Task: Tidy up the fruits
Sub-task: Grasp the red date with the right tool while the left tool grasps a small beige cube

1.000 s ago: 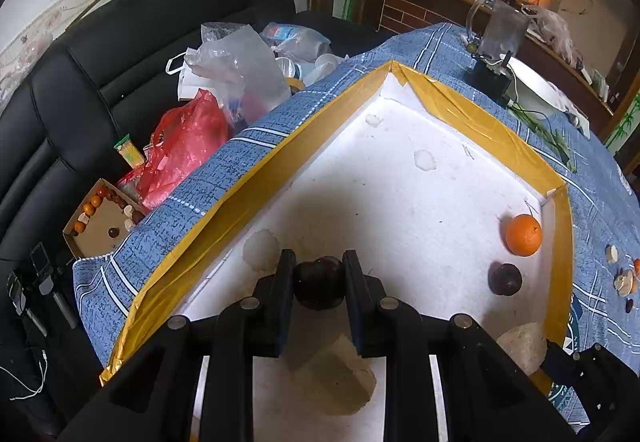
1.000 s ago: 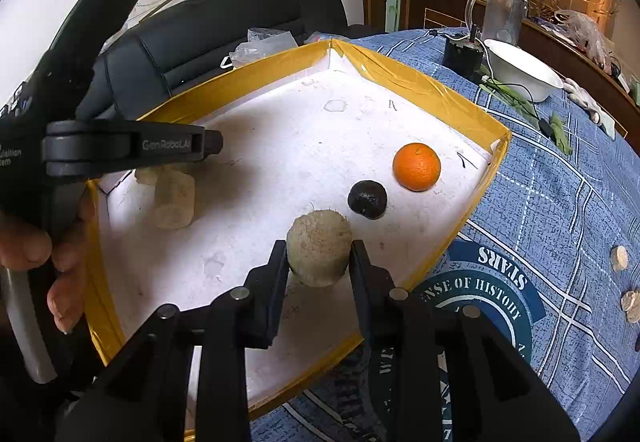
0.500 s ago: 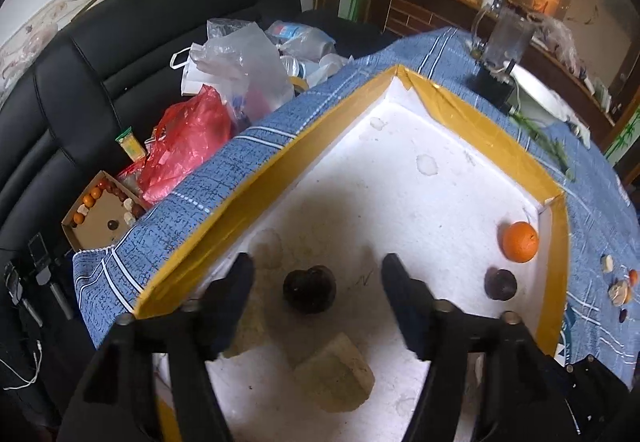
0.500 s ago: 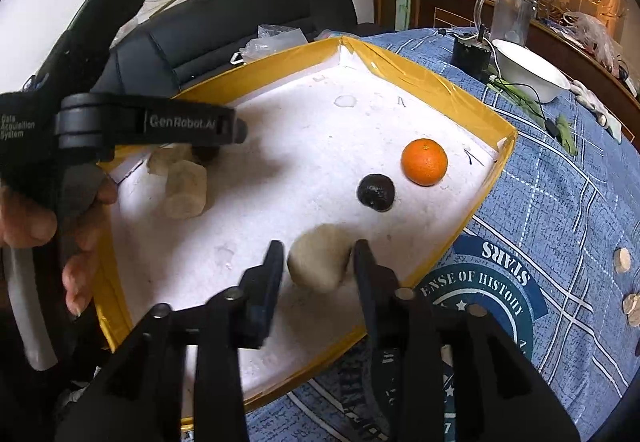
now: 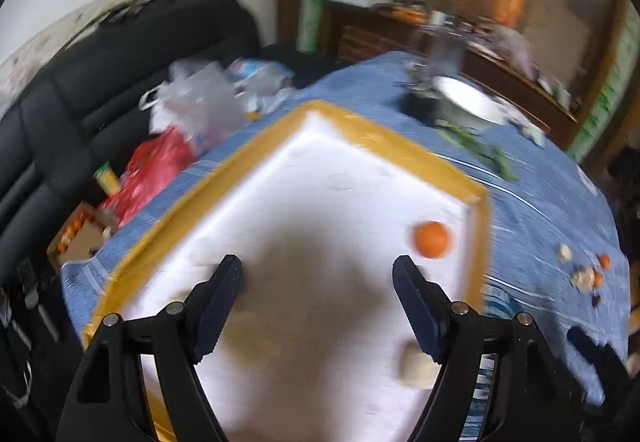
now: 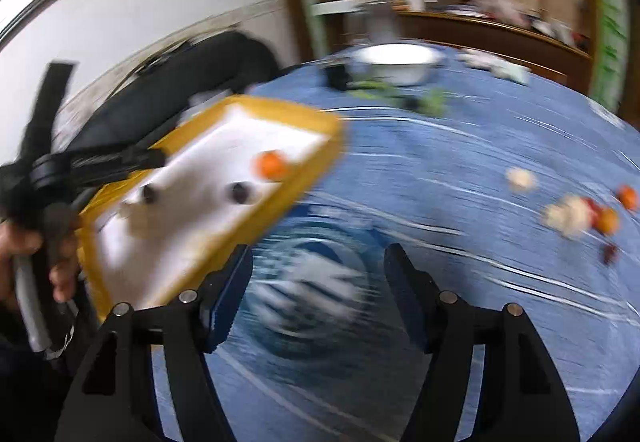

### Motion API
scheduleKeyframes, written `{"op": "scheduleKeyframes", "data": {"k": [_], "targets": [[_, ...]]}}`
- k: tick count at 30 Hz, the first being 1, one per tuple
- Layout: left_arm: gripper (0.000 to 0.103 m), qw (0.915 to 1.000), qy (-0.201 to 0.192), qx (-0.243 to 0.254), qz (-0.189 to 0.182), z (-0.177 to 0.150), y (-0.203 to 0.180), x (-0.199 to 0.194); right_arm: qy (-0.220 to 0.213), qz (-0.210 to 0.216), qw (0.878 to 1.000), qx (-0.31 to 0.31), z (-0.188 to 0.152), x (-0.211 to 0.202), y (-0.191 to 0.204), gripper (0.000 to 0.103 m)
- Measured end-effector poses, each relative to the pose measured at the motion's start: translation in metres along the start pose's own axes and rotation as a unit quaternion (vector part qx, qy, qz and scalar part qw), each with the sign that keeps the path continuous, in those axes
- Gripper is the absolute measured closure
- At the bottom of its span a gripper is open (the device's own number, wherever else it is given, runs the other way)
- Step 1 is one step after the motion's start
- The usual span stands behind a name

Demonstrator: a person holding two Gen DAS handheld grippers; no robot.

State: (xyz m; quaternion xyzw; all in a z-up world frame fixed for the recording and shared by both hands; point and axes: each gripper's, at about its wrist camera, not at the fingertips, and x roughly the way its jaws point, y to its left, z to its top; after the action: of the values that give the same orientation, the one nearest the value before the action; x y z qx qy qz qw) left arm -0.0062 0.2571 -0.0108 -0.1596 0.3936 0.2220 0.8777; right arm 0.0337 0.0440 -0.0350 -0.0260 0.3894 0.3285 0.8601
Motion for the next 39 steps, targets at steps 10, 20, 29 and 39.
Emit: {"op": "scheduleKeyframes", "data": {"k": [10,20,29,39], "targets": [[0.024,0.9827,-0.001,0.166,-0.082,-0.032,-0.152,0.005,0.025,-0.174,0.978,0.113,-0.029,-0.039,-0.163,0.034],[0.024,0.9555,0.004,0.274,-0.11,-0.055,-0.255,0.035,0.06,-0.196,0.971,0.125,0.001,-0.007,-0.225,0.065],[0.024,0.9464,-0.001,0.297,-0.127,-0.059,-0.291,0.052,0.052,-0.187,0.973,0.123,0.004,-0.001,-0.235,0.082],[0.038,0.9355,0.02,0.323,-0.143,-0.066,-0.332,0.08,0.014,-0.16,0.976,0.15,0.008,-0.021,-0.243,0.082]]}}
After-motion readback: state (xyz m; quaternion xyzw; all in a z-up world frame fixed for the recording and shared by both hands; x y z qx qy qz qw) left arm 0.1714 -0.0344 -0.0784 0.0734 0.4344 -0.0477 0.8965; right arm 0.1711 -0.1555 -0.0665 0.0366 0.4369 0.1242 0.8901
